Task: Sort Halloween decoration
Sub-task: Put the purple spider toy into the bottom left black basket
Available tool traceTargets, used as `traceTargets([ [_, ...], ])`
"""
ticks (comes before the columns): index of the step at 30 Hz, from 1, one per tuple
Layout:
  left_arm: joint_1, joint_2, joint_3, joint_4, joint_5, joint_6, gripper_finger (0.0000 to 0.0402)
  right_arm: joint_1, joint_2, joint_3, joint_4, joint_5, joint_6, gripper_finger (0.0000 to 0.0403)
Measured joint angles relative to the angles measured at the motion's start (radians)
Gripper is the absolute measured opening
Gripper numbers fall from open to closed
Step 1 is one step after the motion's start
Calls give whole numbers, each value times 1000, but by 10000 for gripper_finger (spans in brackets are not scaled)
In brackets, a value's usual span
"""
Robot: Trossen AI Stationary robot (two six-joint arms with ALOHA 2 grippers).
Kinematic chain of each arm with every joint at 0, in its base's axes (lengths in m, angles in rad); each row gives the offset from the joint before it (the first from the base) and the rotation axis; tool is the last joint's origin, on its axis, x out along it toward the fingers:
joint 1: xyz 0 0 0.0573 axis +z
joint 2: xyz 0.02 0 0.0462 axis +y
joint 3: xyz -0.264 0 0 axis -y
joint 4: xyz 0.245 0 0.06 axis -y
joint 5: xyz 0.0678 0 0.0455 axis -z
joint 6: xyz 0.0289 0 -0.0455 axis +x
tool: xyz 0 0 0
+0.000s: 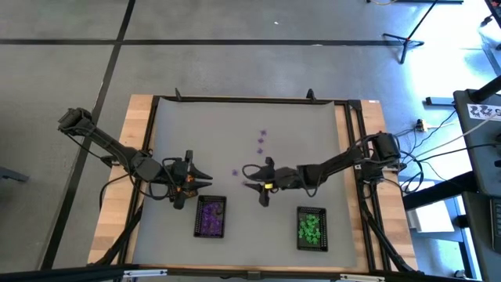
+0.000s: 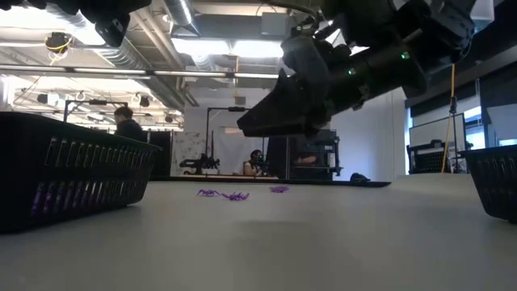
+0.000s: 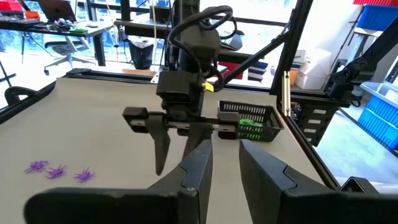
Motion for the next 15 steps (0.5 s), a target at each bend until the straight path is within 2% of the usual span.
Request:
traceTargets([
  [9,0,0,0,0,0,0,75,8,0,1,-39,41,-17,143],
  [15,0,0,0,-1,0,0,75,22,68,30,-25,46,-52,143],
])
